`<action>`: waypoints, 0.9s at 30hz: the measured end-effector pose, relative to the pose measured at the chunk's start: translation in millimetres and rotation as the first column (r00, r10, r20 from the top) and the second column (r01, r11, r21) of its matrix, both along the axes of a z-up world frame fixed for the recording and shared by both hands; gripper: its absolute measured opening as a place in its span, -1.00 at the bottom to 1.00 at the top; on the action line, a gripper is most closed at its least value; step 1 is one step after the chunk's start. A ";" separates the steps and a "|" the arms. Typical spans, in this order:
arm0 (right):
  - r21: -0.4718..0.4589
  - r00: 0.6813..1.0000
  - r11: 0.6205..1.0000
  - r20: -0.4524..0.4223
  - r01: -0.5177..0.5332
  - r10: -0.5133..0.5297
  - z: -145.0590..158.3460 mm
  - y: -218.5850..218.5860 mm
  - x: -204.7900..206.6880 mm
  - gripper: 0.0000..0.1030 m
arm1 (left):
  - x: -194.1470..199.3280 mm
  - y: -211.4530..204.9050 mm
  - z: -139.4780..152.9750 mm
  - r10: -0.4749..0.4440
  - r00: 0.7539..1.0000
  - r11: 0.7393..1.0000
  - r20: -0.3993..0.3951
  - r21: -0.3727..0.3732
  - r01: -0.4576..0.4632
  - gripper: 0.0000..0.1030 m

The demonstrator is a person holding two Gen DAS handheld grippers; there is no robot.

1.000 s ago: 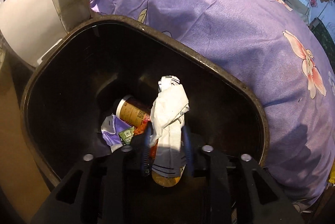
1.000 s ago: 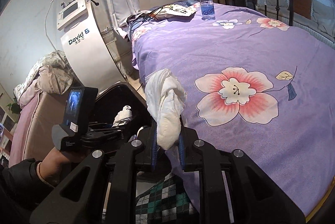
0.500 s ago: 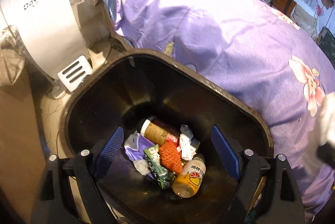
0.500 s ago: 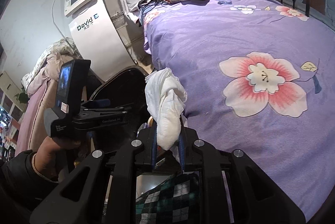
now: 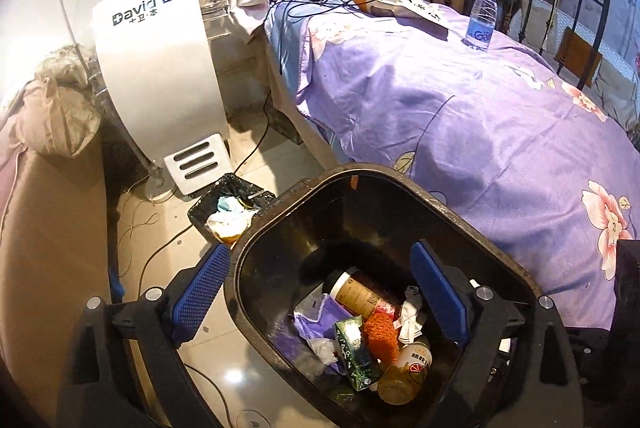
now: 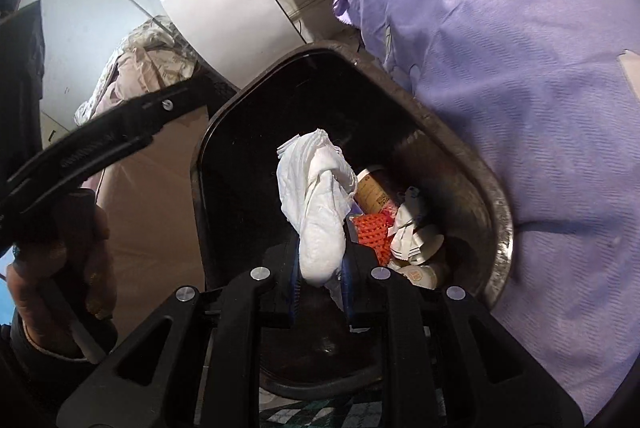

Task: Collect trash

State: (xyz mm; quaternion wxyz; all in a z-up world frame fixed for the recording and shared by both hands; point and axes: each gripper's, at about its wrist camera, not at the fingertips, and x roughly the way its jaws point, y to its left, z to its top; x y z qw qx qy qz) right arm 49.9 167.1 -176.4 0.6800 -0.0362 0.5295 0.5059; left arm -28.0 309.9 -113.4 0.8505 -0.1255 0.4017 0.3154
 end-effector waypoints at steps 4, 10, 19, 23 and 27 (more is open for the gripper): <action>-0.025 1.000 0.999 -0.005 -0.020 0.020 -10.2 18.8 -3.4 -0.53 | -7.4 7.8 0.9 0.036 0.999 0.999 0.005 0.007 -0.036 0.77; -0.029 0.999 0.999 0.001 -0.044 0.044 -11.0 31.2 -10.6 0.35 | -14.9 12.3 5.2 0.063 0.997 0.998 0.033 0.012 -0.064 0.83; 0.050 0.966 0.999 0.260 0.002 -0.015 34.5 -21.1 -38.3 0.50 | -16.5 -30.4 23.5 -0.021 0.993 0.995 0.114 0.102 0.009 0.88; 0.107 0.871 0.989 0.470 0.104 -0.143 71.4 -77.6 -56.6 0.65 | -9.2 -73.2 35.7 -0.123 0.978 0.985 0.171 0.139 0.099 0.88; 0.188 0.757 0.952 0.578 0.242 -0.306 105.8 -141.3 -69.7 0.86 | -0.4 -123.2 51.0 -0.237 0.943 0.963 0.232 0.181 0.198 0.88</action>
